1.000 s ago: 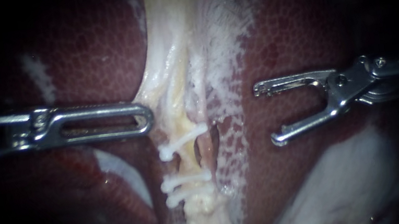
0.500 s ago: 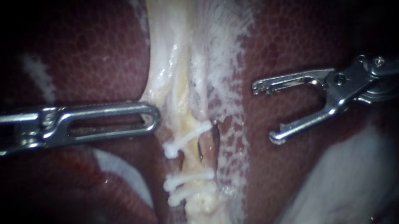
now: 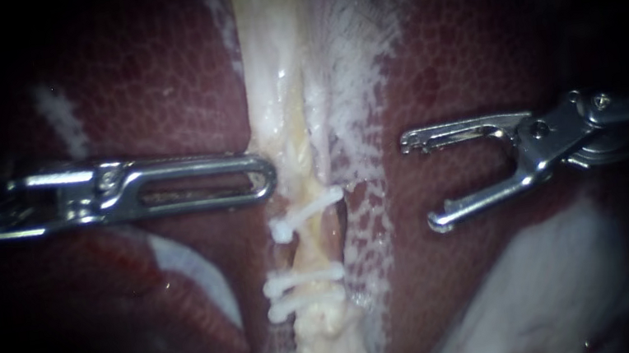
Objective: Going back third clip left tube
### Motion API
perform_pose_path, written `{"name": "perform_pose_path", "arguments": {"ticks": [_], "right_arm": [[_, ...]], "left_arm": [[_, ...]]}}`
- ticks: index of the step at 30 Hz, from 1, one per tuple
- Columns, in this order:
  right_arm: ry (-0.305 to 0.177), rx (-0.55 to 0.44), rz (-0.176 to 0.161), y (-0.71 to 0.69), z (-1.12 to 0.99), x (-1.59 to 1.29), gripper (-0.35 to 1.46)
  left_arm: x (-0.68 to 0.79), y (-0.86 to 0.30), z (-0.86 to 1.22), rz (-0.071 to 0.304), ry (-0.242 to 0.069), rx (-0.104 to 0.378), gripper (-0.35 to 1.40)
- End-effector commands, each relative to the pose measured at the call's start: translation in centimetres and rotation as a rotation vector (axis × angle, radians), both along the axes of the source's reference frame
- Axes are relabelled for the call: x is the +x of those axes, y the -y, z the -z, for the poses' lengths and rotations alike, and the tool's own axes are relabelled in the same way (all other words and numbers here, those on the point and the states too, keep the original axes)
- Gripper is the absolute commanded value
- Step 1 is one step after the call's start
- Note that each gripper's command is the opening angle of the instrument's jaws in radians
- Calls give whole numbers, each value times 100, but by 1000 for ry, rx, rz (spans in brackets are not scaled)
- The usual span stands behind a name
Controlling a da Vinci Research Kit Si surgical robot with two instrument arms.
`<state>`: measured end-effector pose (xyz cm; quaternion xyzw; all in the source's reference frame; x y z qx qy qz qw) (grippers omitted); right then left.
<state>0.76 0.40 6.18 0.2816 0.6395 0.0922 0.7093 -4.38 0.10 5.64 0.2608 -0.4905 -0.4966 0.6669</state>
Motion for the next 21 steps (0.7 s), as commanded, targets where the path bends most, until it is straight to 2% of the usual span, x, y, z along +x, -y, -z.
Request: {"name": "perform_pose_path", "arguments": {"ticks": [1,21], "right_arm": [[0,0,0,0,0,0,60],[0,-5,1,-1,3,-2,60]], "left_arm": [[0,-1,-1,-2,-4,1,-35],[0,-1,-2,-2,-4,1,-35]]}}
